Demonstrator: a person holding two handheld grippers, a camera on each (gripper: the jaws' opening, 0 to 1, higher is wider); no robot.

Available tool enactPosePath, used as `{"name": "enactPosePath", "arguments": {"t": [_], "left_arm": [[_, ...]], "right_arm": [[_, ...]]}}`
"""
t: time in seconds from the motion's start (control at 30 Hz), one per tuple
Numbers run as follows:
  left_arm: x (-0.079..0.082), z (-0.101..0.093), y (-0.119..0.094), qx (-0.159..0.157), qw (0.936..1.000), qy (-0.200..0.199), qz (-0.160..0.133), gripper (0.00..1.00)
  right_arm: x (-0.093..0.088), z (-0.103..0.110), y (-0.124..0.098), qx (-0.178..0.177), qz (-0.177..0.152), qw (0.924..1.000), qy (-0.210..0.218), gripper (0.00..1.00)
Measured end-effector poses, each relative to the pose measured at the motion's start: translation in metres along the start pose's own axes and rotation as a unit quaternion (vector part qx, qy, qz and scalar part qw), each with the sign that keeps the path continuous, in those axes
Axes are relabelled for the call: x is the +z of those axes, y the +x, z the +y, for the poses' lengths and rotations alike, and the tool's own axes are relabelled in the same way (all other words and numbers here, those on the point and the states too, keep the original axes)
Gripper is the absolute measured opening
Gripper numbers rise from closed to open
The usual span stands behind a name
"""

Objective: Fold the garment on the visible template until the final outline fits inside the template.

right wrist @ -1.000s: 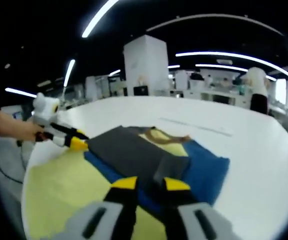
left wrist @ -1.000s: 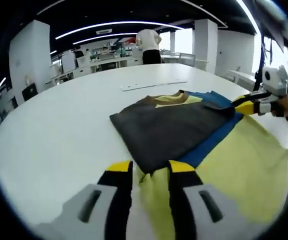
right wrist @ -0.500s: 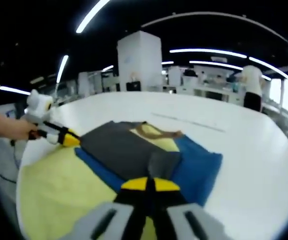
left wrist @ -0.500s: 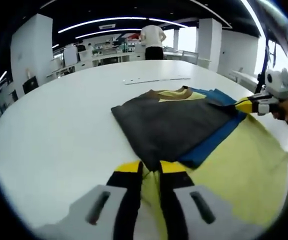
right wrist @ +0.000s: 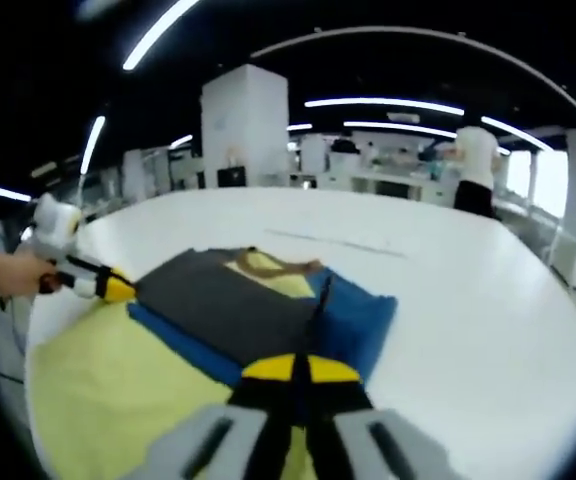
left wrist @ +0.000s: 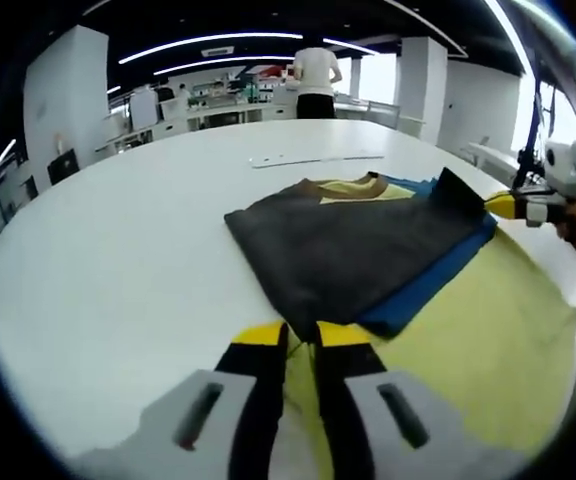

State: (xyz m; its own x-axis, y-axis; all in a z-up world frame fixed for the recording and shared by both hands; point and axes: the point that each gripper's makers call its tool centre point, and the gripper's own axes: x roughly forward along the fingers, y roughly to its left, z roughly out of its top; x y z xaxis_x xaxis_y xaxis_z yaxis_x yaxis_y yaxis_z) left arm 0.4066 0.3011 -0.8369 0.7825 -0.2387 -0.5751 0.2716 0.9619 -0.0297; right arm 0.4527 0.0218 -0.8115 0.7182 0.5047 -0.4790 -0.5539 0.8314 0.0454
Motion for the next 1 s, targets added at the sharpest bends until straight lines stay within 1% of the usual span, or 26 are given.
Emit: {"name": "enactPosePath", "arguments": {"t": [0.13,0.17,0.2,0.23,0.3,0.33,0.37,0.4,0.47,0.5,0.53,0.57,0.6,0.63,0.67,0.7,0.77,0.8,0.87,0.9,0.97,1.0], "left_arm": [[0.000,0.000,0.000,0.002,1.0000,-0.005,-0.001,0.10],[0.000,0.001,-0.001,0.004,1.0000,-0.008,-0.001,0.11],[0.000,0.001,-0.001,0.006,0.9999,-0.012,-0.001,0.14],[0.000,0.003,-0.003,0.007,0.9996,-0.028,-0.002,0.16],[0.001,0.003,-0.005,0.011,0.9998,-0.015,-0.002,0.22],[0.003,0.008,-0.006,0.020,0.9997,0.007,-0.006,0.25],[0.004,0.007,-0.008,0.017,0.9998,0.007,-0.010,0.28],[0.005,0.007,-0.009,0.012,0.9998,0.001,-0.017,0.32],[0.010,0.005,-0.015,0.004,0.9996,-0.008,-0.028,0.38],[0.011,0.004,-0.018,0.004,0.9995,-0.005,-0.031,0.42],[0.014,-0.002,-0.022,0.001,0.9994,0.000,-0.034,0.46],[0.017,-0.006,-0.025,-0.010,0.9991,0.010,-0.039,0.50],[0.016,-0.006,-0.026,-0.013,0.9989,0.013,-0.042,0.55],[0.018,-0.011,-0.032,-0.026,0.9985,0.009,-0.047,0.58],[0.020,-0.015,-0.039,-0.035,0.9981,0.004,-0.050,0.60],[0.021,-0.016,-0.044,-0.042,0.9976,-0.003,-0.055,0.63],[0.018,-0.015,-0.050,-0.049,0.9973,-0.002,-0.055,0.66],[0.018,-0.017,-0.053,-0.051,0.9972,0.000,-0.054,0.68],[0.016,-0.020,-0.062,-0.059,0.9968,0.009,-0.053,0.72],[0.015,-0.023,-0.067,-0.066,0.9963,0.012,-0.054,0.74],[0.015,-0.032,-0.077,-0.081,0.9949,0.021,-0.056,0.79],[0.013,-0.033,-0.080,-0.087,0.9943,0.026,-0.056,0.80]], "right_arm": [[-0.008,-0.005,-0.005,-0.011,0.013,0.9996,0.021,0.00],[-0.012,-0.006,-0.006,-0.010,0.023,0.9992,0.030,0.00],[-0.012,-0.006,-0.007,-0.010,0.023,0.9992,0.032,0.03],[-0.013,-0.006,-0.009,-0.007,0.025,0.9990,0.036,0.08],[-0.012,-0.004,-0.011,0.000,0.025,0.9989,0.039,0.22],[-0.011,0.000,-0.013,0.013,0.026,0.9988,0.040,0.28],[-0.013,0.007,-0.016,0.033,0.033,0.9976,0.050,0.33],[-0.014,0.013,-0.018,0.054,0.040,0.9957,0.064,0.42],[-0.013,0.017,-0.023,0.069,0.048,0.9938,0.072,0.54],[-0.013,0.019,-0.026,0.076,0.048,0.9939,0.063,0.60],[-0.012,0.021,-0.029,0.080,0.047,0.9942,0.055,0.63],[-0.010,0.023,-0.032,0.085,0.044,0.9945,0.043,0.65],[-0.009,0.026,-0.035,0.093,0.044,0.9942,0.032,0.67],[-0.008,0.031,-0.041,0.107,0.046,0.9929,0.023,0.69],[-0.007,0.034,-0.044,0.118,0.046,0.9918,0.018,0.71],[-0.007,0.041,-0.054,0.132,0.051,0.9899,0.011,0.74],[-0.009,0.045,-0.062,0.144,0.058,0.9878,-0.002,0.80],[-0.010,0.047,-0.066,0.149,0.061,0.9868,-0.014,0.82],[-0.013,0.046,-0.073,0.149,0.067,0.9857,-0.040,0.83],[-0.015,0.048,-0.077,0.154,0.071,0.9843,-0.049,0.84],[-0.019,0.055,-0.087,0.167,0.079,0.9817,-0.046,0.88],[-0.022,0.059,-0.092,0.178,0.083,0.9795,-0.046,0.90]]}}
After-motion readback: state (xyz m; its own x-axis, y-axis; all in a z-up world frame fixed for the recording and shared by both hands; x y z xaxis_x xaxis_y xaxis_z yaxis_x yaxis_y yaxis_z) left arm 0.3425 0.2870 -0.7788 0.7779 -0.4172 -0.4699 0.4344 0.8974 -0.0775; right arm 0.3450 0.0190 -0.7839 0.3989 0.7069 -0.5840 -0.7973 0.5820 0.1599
